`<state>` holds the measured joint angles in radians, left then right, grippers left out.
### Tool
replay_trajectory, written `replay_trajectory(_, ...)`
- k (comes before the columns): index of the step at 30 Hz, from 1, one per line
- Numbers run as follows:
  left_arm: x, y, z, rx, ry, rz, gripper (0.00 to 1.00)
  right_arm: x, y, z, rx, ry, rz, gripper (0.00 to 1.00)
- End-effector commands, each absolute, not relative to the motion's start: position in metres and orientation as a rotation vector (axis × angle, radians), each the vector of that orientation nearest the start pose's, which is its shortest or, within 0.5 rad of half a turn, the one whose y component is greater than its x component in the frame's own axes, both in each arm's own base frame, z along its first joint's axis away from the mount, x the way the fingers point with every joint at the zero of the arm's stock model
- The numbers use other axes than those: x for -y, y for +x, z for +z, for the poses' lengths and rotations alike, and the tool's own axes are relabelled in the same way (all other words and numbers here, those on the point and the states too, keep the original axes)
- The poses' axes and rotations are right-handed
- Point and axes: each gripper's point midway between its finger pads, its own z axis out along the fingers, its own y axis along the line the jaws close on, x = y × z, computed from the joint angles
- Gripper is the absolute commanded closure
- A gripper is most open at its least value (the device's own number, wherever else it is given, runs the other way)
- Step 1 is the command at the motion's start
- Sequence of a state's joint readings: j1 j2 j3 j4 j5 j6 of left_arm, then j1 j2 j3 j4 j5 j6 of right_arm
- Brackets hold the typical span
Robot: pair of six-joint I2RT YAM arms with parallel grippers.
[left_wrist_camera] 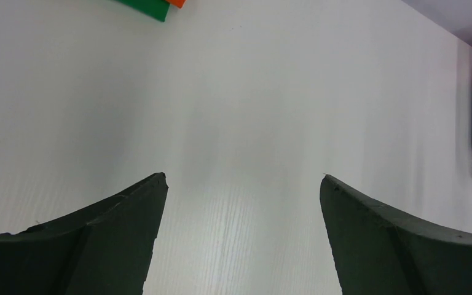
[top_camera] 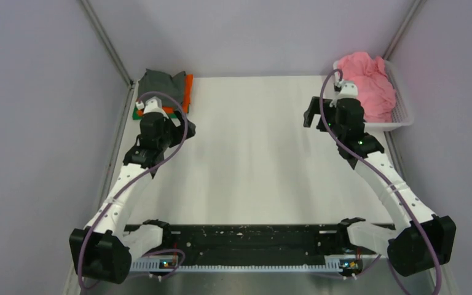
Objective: Fold and stack the t-shirts
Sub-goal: Grab crumpled tshirt from bin with the right arm
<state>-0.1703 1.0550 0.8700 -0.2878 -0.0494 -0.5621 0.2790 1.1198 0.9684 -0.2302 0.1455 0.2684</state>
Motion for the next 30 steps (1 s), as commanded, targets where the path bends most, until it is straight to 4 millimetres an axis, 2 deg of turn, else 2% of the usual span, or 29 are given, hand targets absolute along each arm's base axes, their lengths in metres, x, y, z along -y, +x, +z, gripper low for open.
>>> replay_trajectory(1,0.077,0.36,0.244,-1.927,-0.412,-0.441,0.01,-0.079,0.365,0.264,-1.871,0.095,0.164,0.01)
replay_trajectory(3,0.078,0.363,0.243,-1.932,-0.417,-0.444,0.01,-0.071,0.371,0.27,-1.825,0.119,0.119,0.01)
replay_trajectory(4,0.079,0.365,0.241,-1.936,-0.419,-0.444,0.01,-0.06,0.377,0.273,-1.809,0.18,0.069,0.01)
replay_trajectory(8,0.08,0.372,0.239,-1.946,-0.435,-0.447,0.01,-0.019,0.414,0.278,-1.854,0.296,-0.057,0.01)
replay_trajectory(12,0.08,0.377,0.234,-1.97,-0.459,-0.439,0.01,0.041,0.466,0.271,-1.883,0.476,-0.136,0.01)
replay_trajectory(14,0.078,0.378,0.231,-1.988,-0.47,-0.422,0.01,0.082,0.491,0.271,-1.857,0.574,-0.202,0.01)
replay_trajectory(16,0.076,0.378,0.228,-2.0,-0.487,-0.402,0.01,0.113,0.515,0.261,-1.857,0.655,-0.229,0.02)
replay_trajectory(21,0.074,0.379,0.223,-2.032,-0.511,-0.382,0.01,0.185,0.57,0.216,-1.876,0.794,-0.265,0.09)
replay_trajectory(22,0.074,0.379,0.222,-2.036,-0.515,-0.382,0.01,0.194,0.581,0.205,-1.883,0.812,-0.271,0.1)
replay_trajectory(23,0.075,0.379,0.221,-2.042,-0.517,-0.385,0.01,0.203,0.593,0.184,-1.907,0.829,-0.275,0.11)
replay_trajectory(28,0.077,0.375,0.214,-2.081,-0.536,-0.386,0.01,0.231,0.625,0.146,-1.879,0.89,-0.336,0.15)
replay_trajectory(30,0.077,0.373,0.212,-2.094,-0.545,-0.385,0.01,0.235,0.634,0.13,-1.872,0.925,-0.293,0.18)
